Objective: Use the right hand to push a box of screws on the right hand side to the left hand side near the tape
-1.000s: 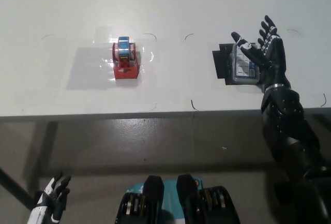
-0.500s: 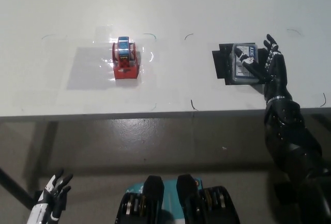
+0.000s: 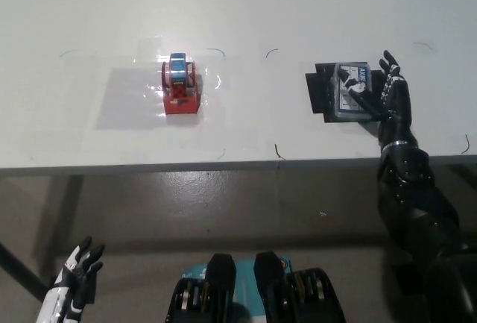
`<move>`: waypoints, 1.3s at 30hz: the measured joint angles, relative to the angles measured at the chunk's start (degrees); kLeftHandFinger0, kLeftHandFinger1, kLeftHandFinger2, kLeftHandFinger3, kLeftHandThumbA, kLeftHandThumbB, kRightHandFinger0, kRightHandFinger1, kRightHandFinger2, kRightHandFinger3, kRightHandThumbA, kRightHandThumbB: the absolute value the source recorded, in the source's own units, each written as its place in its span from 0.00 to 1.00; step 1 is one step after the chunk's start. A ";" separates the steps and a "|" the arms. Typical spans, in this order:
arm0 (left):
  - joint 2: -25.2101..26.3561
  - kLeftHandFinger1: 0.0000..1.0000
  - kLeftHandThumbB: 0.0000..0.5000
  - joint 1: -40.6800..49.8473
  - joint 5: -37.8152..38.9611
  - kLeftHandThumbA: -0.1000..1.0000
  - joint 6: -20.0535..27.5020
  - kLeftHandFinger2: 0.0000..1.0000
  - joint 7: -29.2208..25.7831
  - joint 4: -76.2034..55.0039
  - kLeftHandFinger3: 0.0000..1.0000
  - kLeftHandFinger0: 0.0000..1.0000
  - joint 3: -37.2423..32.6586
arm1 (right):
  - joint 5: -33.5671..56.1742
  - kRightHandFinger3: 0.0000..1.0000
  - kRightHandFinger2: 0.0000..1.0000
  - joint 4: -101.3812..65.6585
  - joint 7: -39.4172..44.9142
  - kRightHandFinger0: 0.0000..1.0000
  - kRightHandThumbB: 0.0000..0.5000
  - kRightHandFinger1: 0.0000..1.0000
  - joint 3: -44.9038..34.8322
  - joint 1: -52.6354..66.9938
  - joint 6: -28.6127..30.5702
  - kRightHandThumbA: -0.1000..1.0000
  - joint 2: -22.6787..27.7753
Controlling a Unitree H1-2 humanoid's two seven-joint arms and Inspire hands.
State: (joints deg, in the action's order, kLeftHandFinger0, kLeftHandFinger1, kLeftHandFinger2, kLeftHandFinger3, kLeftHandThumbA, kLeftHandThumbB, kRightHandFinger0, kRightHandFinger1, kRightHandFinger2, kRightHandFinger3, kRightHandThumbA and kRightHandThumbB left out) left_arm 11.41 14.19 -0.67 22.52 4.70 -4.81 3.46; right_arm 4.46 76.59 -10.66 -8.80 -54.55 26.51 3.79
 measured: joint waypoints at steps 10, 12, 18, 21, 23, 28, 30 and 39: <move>0.02 0.97 0.16 -0.41 -0.03 0.94 0.00 0.91 0.01 0.00 1.00 0.98 -0.04 | -1.09 1.00 1.00 -2.53 -2.41 1.00 0.58 1.00 2.82 0.90 0.03 1.00 -5.77; 0.02 0.97 0.15 -0.41 -0.01 0.94 -0.01 0.91 0.04 0.00 1.00 0.99 -0.05 | -1.15 1.00 1.00 -2.69 -3.16 1.00 0.63 1.00 3.20 0.89 0.04 1.00 -6.93; 0.11 0.97 0.18 -0.40 0.03 0.94 -0.02 0.91 0.28 -0.03 1.00 0.99 -0.03 | -1.22 1.00 1.00 -3.25 -5.07 1.00 0.46 1.00 3.76 0.83 0.04 1.00 -8.87; 0.11 0.97 0.16 -0.42 0.04 0.95 -0.03 0.91 0.36 -0.06 1.00 0.99 -0.04 | -1.20 1.00 1.00 -3.65 -5.68 1.00 0.47 1.00 3.67 0.84 0.04 1.00 -9.99; 0.11 0.97 0.15 -0.42 0.03 0.95 -0.03 0.91 0.41 -0.06 1.00 0.99 -0.04 | -1.18 1.00 1.00 -3.80 -6.14 1.00 0.54 1.00 3.55 0.83 0.03 1.00 -11.17; 0.09 0.96 0.15 -0.39 0.03 0.92 -0.12 0.89 0.43 -0.50 1.00 0.99 -0.05 | -0.90 1.00 1.00 -3.74 -7.21 1.00 0.65 1.00 2.43 0.45 0.03 1.00 -14.03; 0.03 0.96 0.13 -0.38 -0.02 0.92 -0.12 0.89 0.41 -0.73 1.00 0.99 -0.05 | -0.64 1.00 1.00 -3.62 -7.83 1.00 0.67 1.00 1.61 0.06 0.02 1.00 -15.32; -0.14 0.94 0.16 -0.40 -0.06 0.93 -0.23 0.86 0.41 -0.88 1.00 0.97 -0.05 | 1.82 1.00 1.00 -1.77 -11.93 1.00 0.63 1.00 -3.85 -2.96 -0.03 1.00 -20.30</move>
State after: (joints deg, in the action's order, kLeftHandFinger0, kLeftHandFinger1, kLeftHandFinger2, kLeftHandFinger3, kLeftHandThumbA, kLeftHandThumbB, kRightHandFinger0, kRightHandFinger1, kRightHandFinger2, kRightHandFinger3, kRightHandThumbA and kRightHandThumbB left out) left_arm 11.28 13.79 -0.73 22.29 5.10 -5.69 3.41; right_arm 6.28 74.83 -22.58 -12.65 -57.51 26.48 -16.51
